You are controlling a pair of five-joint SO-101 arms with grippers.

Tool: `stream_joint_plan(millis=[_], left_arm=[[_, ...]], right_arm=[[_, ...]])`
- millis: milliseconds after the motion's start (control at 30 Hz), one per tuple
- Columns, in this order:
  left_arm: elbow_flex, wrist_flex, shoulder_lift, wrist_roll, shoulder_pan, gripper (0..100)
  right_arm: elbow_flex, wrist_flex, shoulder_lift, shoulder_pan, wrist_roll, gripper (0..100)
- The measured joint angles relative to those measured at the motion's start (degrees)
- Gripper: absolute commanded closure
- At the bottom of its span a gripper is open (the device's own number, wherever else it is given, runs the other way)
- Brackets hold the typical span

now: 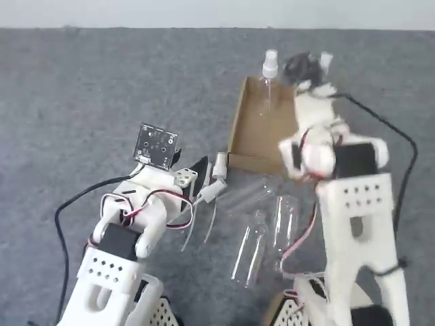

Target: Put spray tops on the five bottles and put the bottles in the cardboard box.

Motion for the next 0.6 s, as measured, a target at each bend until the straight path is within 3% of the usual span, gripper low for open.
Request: stream_joint_plan(millis=[167, 400, 600], left_arm=[[0.0, 0.0, 0.0, 0.0, 0.0, 83], [0.0, 0.0, 0.0, 0.0, 0.0, 83], [0.0, 0.0, 0.0, 0.0, 0.0, 83]], right_arm=[[12.48, 2.73, -5.36, -4.66, 0.0, 70.9], [31.82, -4.57, -7.91, -5.54, -0.35, 70.9], [39.56, -12.31, -7.91, -7.12, -7.65, 70.9]])
